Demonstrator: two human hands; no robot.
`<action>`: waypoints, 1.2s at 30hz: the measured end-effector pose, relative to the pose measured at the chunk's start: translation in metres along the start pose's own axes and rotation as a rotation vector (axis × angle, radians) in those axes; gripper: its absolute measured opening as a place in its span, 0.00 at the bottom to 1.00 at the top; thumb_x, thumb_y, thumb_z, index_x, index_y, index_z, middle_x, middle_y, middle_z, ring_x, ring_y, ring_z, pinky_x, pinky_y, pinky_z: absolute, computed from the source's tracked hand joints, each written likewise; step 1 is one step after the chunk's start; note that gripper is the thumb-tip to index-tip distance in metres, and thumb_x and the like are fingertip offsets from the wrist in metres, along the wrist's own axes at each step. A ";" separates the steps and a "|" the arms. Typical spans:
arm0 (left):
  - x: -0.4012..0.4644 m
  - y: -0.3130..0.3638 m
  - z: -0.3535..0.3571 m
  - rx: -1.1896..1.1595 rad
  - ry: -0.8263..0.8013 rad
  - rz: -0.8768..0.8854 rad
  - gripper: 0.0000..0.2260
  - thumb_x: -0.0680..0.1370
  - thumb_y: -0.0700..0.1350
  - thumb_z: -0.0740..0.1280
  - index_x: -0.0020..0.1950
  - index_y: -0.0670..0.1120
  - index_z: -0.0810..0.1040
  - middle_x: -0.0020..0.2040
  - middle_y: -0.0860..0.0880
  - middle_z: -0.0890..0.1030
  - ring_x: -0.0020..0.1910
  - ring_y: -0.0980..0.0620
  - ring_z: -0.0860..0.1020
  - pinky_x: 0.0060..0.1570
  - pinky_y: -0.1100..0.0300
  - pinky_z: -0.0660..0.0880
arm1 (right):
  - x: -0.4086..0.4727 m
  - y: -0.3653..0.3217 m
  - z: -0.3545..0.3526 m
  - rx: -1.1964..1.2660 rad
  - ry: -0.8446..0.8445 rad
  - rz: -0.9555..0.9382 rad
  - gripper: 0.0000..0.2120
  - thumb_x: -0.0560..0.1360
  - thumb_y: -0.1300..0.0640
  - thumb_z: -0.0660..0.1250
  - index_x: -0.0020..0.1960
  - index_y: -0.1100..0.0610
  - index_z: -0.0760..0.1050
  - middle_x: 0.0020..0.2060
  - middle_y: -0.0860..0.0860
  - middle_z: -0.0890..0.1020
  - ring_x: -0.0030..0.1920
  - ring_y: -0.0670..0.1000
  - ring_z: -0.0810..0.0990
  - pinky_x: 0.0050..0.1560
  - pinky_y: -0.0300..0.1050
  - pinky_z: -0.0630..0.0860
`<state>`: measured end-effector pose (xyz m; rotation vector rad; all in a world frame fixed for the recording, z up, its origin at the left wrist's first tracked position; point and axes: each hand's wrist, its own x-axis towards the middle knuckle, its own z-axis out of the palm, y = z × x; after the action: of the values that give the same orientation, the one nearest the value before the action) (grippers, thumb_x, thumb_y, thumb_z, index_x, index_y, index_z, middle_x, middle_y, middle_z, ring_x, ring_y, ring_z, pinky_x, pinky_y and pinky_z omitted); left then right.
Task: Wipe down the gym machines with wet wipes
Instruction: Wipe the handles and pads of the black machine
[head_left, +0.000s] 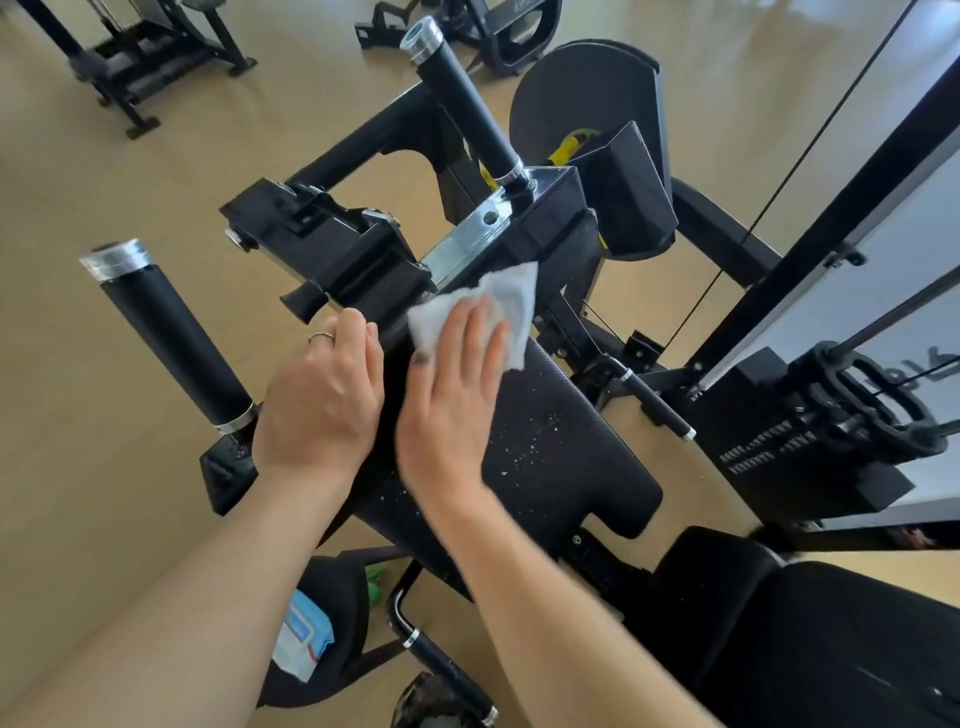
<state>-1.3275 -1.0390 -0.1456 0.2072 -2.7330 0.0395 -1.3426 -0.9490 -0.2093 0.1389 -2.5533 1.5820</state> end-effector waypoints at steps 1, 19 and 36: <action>0.000 0.001 -0.001 0.003 -0.002 -0.002 0.12 0.86 0.44 0.55 0.47 0.40 0.70 0.33 0.39 0.75 0.27 0.39 0.74 0.26 0.58 0.61 | -0.017 -0.003 0.000 0.022 -0.046 -0.027 0.29 0.85 0.46 0.41 0.83 0.53 0.40 0.83 0.50 0.42 0.82 0.52 0.34 0.82 0.53 0.37; 0.000 0.006 -0.010 0.014 -0.025 -0.020 0.12 0.86 0.45 0.53 0.46 0.41 0.68 0.33 0.48 0.64 0.27 0.49 0.63 0.26 0.63 0.52 | 0.052 -0.004 -0.015 0.164 0.053 0.254 0.28 0.87 0.46 0.43 0.83 0.52 0.39 0.82 0.44 0.35 0.78 0.45 0.27 0.77 0.43 0.28; -0.001 0.005 -0.005 0.058 0.001 -0.004 0.11 0.86 0.44 0.55 0.46 0.42 0.66 0.33 0.47 0.64 0.26 0.48 0.63 0.23 0.59 0.61 | 0.133 0.020 -0.045 0.331 0.206 0.425 0.25 0.87 0.43 0.44 0.83 0.41 0.48 0.83 0.43 0.42 0.80 0.53 0.55 0.74 0.52 0.59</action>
<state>-1.3254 -1.0341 -0.1411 0.2288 -2.7326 0.1176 -1.4742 -0.9005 -0.1859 -0.5409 -2.2440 2.0322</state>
